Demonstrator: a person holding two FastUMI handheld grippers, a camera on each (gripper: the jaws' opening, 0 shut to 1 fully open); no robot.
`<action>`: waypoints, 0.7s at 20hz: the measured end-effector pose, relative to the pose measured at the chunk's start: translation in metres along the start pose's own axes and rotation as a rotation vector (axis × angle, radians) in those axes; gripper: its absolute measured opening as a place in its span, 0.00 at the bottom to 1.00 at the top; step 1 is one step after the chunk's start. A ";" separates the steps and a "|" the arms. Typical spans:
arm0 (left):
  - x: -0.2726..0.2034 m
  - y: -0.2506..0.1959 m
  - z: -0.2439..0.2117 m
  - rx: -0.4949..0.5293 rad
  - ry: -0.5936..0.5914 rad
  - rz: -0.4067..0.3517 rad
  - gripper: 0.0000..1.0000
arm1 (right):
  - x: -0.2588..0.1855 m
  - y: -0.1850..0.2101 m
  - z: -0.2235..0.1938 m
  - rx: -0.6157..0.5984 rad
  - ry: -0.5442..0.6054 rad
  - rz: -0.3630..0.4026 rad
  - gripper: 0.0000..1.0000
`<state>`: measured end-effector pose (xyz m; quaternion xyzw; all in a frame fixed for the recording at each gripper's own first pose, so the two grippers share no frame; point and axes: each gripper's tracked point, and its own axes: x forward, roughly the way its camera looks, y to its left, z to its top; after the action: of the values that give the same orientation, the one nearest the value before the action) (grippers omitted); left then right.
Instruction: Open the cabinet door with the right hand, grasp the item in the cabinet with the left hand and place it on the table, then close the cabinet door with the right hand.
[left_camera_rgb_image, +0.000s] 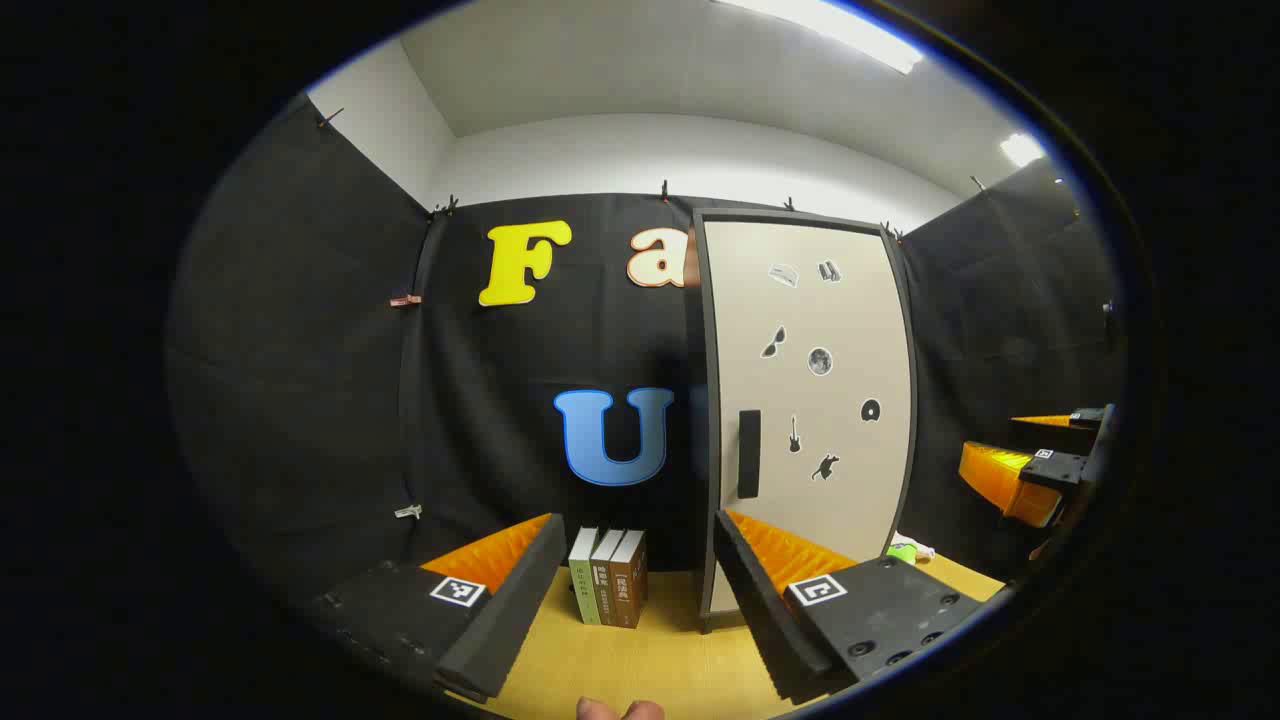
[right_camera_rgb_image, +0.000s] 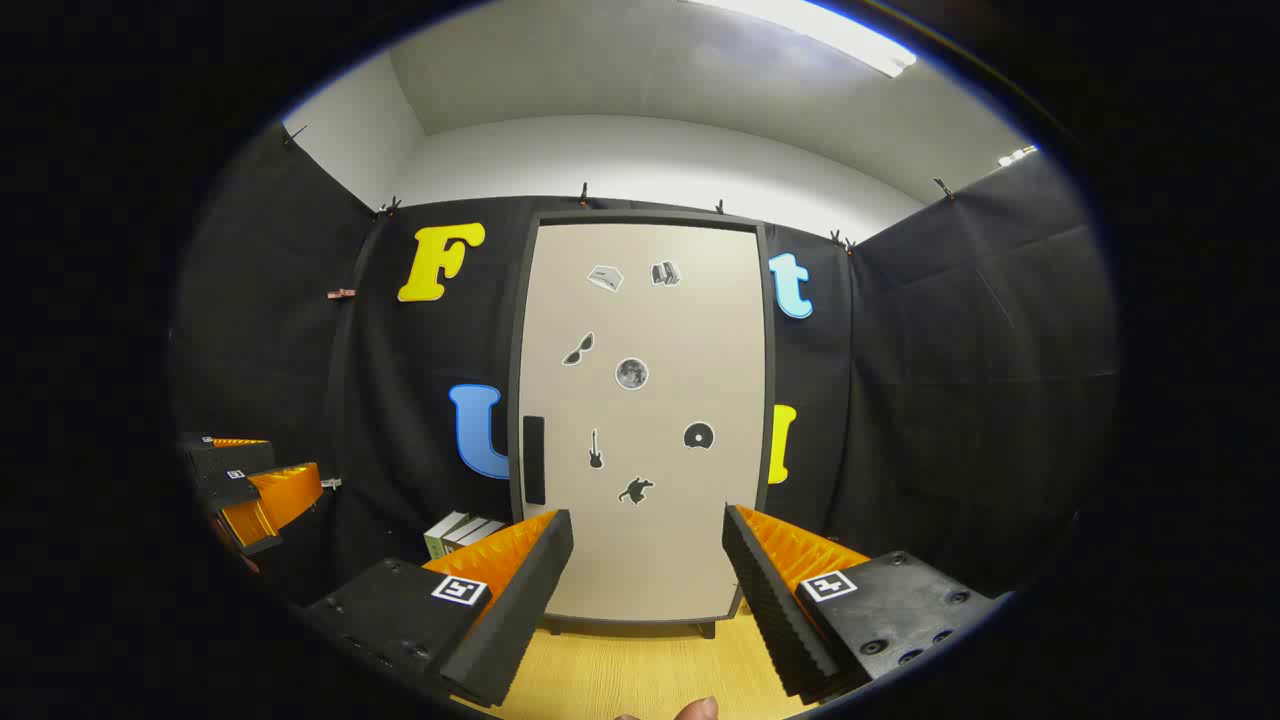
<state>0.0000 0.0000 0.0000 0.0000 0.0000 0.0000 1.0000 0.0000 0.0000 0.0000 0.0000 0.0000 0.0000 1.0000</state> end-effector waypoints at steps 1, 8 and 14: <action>0.001 0.000 0.001 0.000 -0.001 -0.001 0.94 | 0.000 0.000 0.001 0.002 -0.001 0.000 0.98; 0.001 -0.002 -0.001 0.013 0.001 -0.006 0.94 | 0.002 -0.003 -0.006 0.007 0.013 -0.004 0.98; 0.002 -0.005 0.001 0.020 -0.002 -0.008 0.94 | 0.003 0.000 -0.004 0.002 0.010 0.002 0.98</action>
<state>0.0015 -0.0052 0.0013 0.0101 -0.0008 -0.0041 0.9999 0.0029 -0.0001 -0.0041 0.0011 0.0051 0.0010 1.0000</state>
